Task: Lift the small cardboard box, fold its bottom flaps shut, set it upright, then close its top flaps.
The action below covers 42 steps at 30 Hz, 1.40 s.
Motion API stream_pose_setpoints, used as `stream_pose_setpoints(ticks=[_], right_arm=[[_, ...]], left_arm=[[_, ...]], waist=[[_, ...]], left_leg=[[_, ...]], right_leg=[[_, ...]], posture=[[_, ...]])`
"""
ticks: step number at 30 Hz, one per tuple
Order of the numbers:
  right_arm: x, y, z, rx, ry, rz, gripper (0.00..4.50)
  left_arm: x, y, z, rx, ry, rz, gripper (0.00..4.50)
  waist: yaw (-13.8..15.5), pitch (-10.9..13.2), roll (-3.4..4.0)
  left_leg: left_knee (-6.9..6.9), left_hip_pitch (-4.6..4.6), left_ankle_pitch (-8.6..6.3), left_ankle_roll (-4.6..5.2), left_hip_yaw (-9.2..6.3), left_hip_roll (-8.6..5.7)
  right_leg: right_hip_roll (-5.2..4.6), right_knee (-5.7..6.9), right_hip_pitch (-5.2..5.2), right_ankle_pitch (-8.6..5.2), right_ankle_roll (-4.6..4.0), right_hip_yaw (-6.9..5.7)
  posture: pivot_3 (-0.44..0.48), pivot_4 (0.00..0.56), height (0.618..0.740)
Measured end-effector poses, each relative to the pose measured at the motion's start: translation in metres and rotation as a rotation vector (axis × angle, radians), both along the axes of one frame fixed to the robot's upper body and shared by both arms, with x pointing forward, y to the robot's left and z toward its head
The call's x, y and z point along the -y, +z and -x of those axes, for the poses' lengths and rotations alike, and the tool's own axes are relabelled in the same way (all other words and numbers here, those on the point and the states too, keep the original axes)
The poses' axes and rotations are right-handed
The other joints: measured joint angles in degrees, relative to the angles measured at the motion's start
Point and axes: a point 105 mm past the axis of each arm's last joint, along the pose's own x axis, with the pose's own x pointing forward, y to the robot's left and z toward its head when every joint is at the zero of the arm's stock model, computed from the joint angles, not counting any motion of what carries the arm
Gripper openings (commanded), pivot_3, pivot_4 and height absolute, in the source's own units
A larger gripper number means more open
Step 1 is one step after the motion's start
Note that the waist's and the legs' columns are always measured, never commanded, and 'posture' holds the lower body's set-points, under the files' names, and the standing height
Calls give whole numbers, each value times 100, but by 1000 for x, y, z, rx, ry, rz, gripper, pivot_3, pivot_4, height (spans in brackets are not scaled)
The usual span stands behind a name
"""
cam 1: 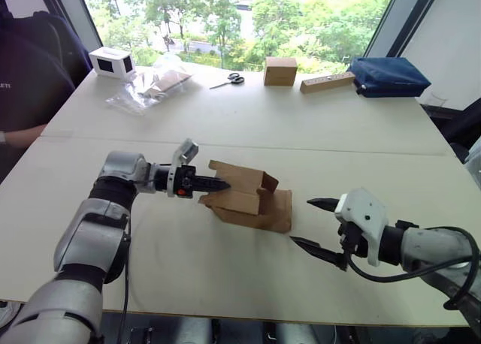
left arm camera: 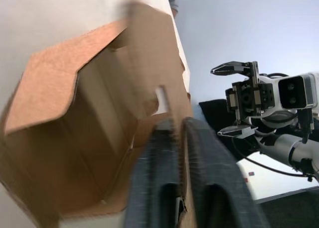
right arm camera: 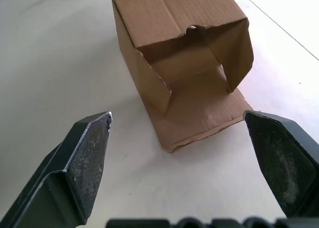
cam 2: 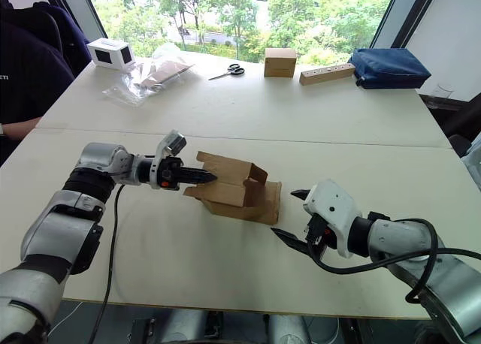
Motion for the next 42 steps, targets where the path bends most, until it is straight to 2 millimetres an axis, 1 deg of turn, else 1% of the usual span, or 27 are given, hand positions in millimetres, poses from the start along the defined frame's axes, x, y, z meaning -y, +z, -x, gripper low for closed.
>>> stream_pose_setpoints(ticks=[1,4,10,14,19,22,23,24,25,33,36,38,40,41,42], right_arm=[[0,0,0,0,2,0,4500],[1,-1,0,-5,3,0,4500],[2,-1,-2,3,5,4,4500],[3,-4,-1,6,-8,-5,4500],[6,-9,0,2,-30,-3,4500],[6,-9,-1,13,-34,-5,4500],[6,-8,-1,16,-34,-7,4500],[6,-8,-1,21,-36,-9,4500],[6,-8,-1,23,-38,-10,4500],[4,-6,-3,33,-42,-31,4500],[-1,4,-7,45,-52,-118,4500],[-3,23,-17,81,-86,-279,4500],[-2,44,-26,120,-116,-419,4500],[-1,56,-31,144,-127,-490,4219],[0,73,-37,174,-133,-589,3920]], left_arm=[[0,0,0,-2,3,0,1947],[-3,-4,-1,-16,18,-3,1947],[-2,0,-2,-8,-6,8,1947],[11,1,-2,5,-60,1,1947],[16,-1,-1,23,-91,-18,1947],[17,-3,-1,18,-97,-20,1177],[18,-3,-1,17,-98,-22,658],[18,-4,0,14,-102,-28,394],[18,-5,0,11,-105,-32,33],[18,-3,1,12,-109,-18,33],[15,9,-2,54,-88,31,33],[12,34,-6,183,-81,79,33],[9,63,-7,322,-76,131,33],[8,74,-7,373,-70,146,8],[8,88,-6,447,-65,165,0]], waist=[[0,0,0],[1,0,0],[2,0,0],[7,0,0],[-4,0,0],[-1,0,0],[0,0,0],[0,0,0],[0,0,0],[1,0,0],[-9,0,-1],[-17,0,0],[-9,-1,1],[-11,0,2],[-12,0,2]], left_leg=[[2,0,-1,1,0,0],[5,-5,-2,3,0,0],[8,-8,-3,5,-1,-2],[12,-15,-4,7,-2,-4],[12,-15,-5,9,-2,-3],[12,-15,-5,9,-3,-2],[12,-15,-5,9,-3,-2],[12,-16,-5,9,-3,-2],[12,-16,-5,9,-3,-2],[13,-17,-5,9,-4,-2],[13,-20,-5,8,-7,3],[18,-37,-3,6,-6,7],[19,-38,-2,5,-7,4],[19,-39,-2,3,-5,2],[19,-40,1,-1,-3,-1]], right_leg=[[0,0,0,0,0,0],[0,0,-1,0,0,-1],[0,0,-1,0,0,-1],[0,-2,-3,0,1,-2],[0,0,-5,1,1,-2],[1,0,-5,0,1,-2],[1,0,-5,0,1,-2],[0,0,-5,0,1,-2],[0,0,-5,1,1,-2],[0,0,-5,1,1,-2],[2,0,-8,1,1,-2],[2,10,-29,3,3,-1],[-3,28,-35,4,5,-2],[-7,35,-39,5,5,-1],[-12,43,-46,5,6,0]], posture=[[0,150,740],[0,150,740],[0,150,740],[0,150,740],[0,150,740],[0,150,740],[0,150,740],[0,150,740],[0,150,740],[0,150,740],[0,150,740],[0,150,740],[0,150,740],[0,150,740],[0,150,740]])
